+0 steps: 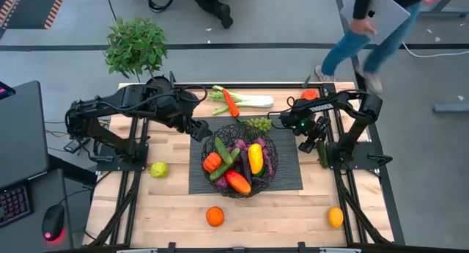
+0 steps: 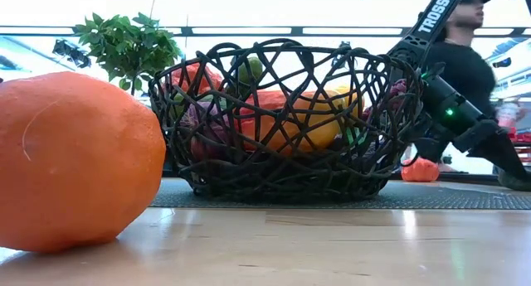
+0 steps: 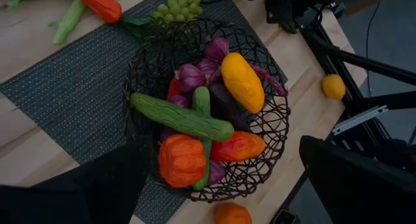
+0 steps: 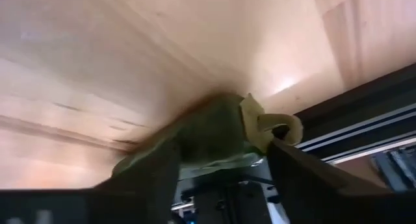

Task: Build produce basket
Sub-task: Put the green chili pepper into the black wire basket

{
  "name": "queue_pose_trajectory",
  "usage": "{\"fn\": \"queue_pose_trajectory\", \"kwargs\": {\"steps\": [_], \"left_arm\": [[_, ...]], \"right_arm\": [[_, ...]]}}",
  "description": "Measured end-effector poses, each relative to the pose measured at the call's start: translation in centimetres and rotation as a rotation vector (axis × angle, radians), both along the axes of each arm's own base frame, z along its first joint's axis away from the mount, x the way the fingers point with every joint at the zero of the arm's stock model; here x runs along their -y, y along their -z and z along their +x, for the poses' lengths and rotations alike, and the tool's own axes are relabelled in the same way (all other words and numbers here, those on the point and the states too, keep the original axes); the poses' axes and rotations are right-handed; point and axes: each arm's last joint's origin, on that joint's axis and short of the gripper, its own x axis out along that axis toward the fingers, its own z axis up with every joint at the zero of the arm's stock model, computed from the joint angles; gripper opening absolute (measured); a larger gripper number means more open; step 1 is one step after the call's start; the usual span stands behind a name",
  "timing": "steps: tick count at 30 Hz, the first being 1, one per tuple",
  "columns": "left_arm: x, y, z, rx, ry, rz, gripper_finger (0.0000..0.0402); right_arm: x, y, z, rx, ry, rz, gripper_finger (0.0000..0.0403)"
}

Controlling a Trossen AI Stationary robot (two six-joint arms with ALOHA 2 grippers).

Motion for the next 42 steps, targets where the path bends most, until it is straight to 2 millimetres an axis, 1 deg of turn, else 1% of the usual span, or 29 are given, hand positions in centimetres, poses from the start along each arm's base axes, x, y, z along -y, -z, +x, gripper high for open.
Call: {"fn": "queue_pose_trajectory", "kwargs": {"steps": [4, 7, 9, 11, 13, 16, 21, 24, 26, 29, 32, 35, 39, 42], "left_arm": [[0.0, 0.0, 0.0, 0.0, -0.002, 0.0, 0.0396], [0.0, 0.0, 0.0, 0.0, -0.001, 0.0, 0.0396], [0.0, 0.0, 0.0, 0.0, -0.001, 0.0, 0.0396], [0.0, 0.0, 0.0, 0.0, -0.001, 0.0, 0.0396], [0.0, 0.0, 0.0, -0.001, -0.001, 0.0, 0.0396], [0.0, 0.0, 0.0, -0.001, 0.003, 0.004, 0.0396], [-0.2, 0.0, 0.0, -0.002, 0.003, 0.008, 0.0396], [-0.3, 0.0, 0.0, -0.002, -0.002, 0.008, 0.0396], [-0.4, 0.0, 0.0, -0.004, -0.008, 0.008, 0.0396], [-0.5, 0.1, -0.1, -0.018, -0.014, 0.006, 0.0396], [-0.8, 0.2, -0.2, -0.031, -0.022, 0.007, 0.0396], [-1.1, 0.3, -0.4, -0.046, -0.037, 0.007, 0.0396], [-1.7, 0.4, -0.5, -0.062, -0.06, 0.006, 0.0396], [-2.0, 0.4, -0.5, -0.062, -0.073, 0.005, 0.0396]], "right_arm": [[0.1, 0.0, 0.0, 0.003, -0.007, -0.008, 0.0144], [0.3, 0.0, -0.1, 0.008, -0.008, -0.005, 0.0102], [0.4, -0.1, -0.1, 0.009, -0.018, -0.001, 0.0085], [0.6, -0.4, -0.1, 0.014, -0.029, -0.006, 0.0078], [1.0, -1.3, 0.2, 0.031, -0.04, -0.027, 0.0078], [1.6, -3.3, 0.7, 0.062, -0.045, -0.067, 0.0078], [2.7, -7.6, 1.9, 0.164, -0.005, -0.136, 0.0078], [2.9, -10.7, 2.6, 0.268, 0.067, -0.156, 0.0078], [2.9, -12.8, 3.2, 0.379, 0.13, -0.161, 0.0078], [2.4, -16.0, 4.1, 0.533, 0.211, -0.16, 0.0079], [1.6, -19.0, 4.9, 0.684, 0.251, -0.175, 0.0079], [0.6, -21.4, 5.9, 0.83, 0.289, -0.173, 0.0079], [-0.9, -23.5, 7.6, 1.015, 0.318, -0.161, 0.0079], [-2.2, -24.4, 9.4, 1.154, 0.305, -0.147, 0.0079]]}}
